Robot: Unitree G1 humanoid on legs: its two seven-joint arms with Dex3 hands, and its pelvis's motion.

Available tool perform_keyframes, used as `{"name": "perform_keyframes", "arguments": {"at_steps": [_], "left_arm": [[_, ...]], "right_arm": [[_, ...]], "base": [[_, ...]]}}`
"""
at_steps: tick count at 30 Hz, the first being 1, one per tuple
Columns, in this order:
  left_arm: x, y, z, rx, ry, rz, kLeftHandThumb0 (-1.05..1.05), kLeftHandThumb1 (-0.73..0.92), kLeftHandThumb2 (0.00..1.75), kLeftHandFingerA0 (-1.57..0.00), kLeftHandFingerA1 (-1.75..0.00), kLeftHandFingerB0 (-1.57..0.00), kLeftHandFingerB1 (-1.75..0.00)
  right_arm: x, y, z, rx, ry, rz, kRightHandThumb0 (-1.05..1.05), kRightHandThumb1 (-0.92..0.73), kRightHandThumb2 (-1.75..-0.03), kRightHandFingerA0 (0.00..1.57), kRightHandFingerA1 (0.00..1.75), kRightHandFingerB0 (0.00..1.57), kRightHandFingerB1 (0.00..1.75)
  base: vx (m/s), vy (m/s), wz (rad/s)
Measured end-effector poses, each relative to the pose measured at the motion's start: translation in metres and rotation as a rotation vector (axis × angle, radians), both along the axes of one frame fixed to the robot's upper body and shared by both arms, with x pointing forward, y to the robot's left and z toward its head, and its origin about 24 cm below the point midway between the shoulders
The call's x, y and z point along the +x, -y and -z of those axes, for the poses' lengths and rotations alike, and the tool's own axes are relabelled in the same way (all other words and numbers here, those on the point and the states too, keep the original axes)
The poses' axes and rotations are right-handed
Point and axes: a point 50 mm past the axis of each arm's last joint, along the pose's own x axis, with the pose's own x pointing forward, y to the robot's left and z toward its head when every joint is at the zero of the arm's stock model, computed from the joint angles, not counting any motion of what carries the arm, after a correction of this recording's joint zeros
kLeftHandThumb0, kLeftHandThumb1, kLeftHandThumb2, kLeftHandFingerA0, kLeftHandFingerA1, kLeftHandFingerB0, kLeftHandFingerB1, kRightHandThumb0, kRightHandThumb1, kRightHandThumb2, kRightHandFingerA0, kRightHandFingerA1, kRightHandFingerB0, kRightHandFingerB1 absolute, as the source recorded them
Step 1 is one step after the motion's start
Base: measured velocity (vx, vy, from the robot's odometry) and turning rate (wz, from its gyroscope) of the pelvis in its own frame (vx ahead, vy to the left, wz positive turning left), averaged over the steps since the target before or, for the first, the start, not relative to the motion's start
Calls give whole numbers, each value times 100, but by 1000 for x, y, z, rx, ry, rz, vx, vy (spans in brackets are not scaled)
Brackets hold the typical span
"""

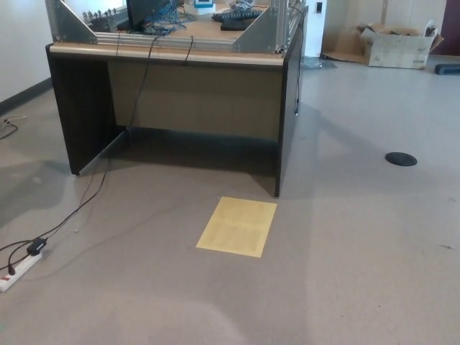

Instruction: A person hands over a black lunchbag to the robot and the robot uses its left hand to grab the strips of the lunchbag, the gives it back to the person.

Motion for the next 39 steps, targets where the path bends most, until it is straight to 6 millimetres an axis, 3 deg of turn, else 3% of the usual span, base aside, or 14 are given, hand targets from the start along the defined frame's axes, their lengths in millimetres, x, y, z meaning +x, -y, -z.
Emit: {"name": "perform_keyframes", "arguments": {"at_steps": [6,11,12,15,21,29,30,31,39], "left_arm": [[7,1,-23,45,153,62,-6,59,56,-89,-175,-66,-174],[38,7,-86,169,429,178,-12,61,56,-93,-175,-69,-173],[49,12,-106,203,509,214,-11,60,56,-93,-175,-69,-170],[66,22,-138,248,632,274,-16,61,56,-88,-175,-63,-173],[101,56,-192,283,802,400,-17,59,55,-80,-175,-61,-170],[138,100,-246,267,910,521,-21,61,55,-82,-175,-57,-173],[142,107,-253,263,920,536,-23,60,55,-83,-175,-57,-174],[145,113,-258,259,928,549,-25,60,55,-83,-175,-58,-173],[167,166,-303,243,954,658,-21,60,55,-82,-175,-57,-173]], "right_arm": [[-2,1,1,-5,0,10,-48,-70,-61,61,49,61,47],[-2,3,1,-14,3,22,-48,-70,-61,62,50,62,48],[-3,4,1,-14,3,24,-48,-70,-61,61,50,62,48],[-3,4,2,-15,2,26,-50,-70,-61,61,48,61,46],[-3,4,2,-16,2,27,-48,-69,-60,62,47,61,46],[-3,3,2,-14,3,26,-43,-66,-59,63,50,65,49],[-3,3,2,-14,3,26,-47,-54,-91,59,64,56,61],[-3,3,2,-13,4,26,-43,-67,-59,63,49,64,48],[-3,2,2,-10,5,29,-45,-66,-60,61,49,65,49]], "base": [[0,0,0],[0,0,0],[0,0,0],[0,0,0],[0,0,0],[0,0,0],[0,0,0],[0,0,0],[0,0,0]]}}
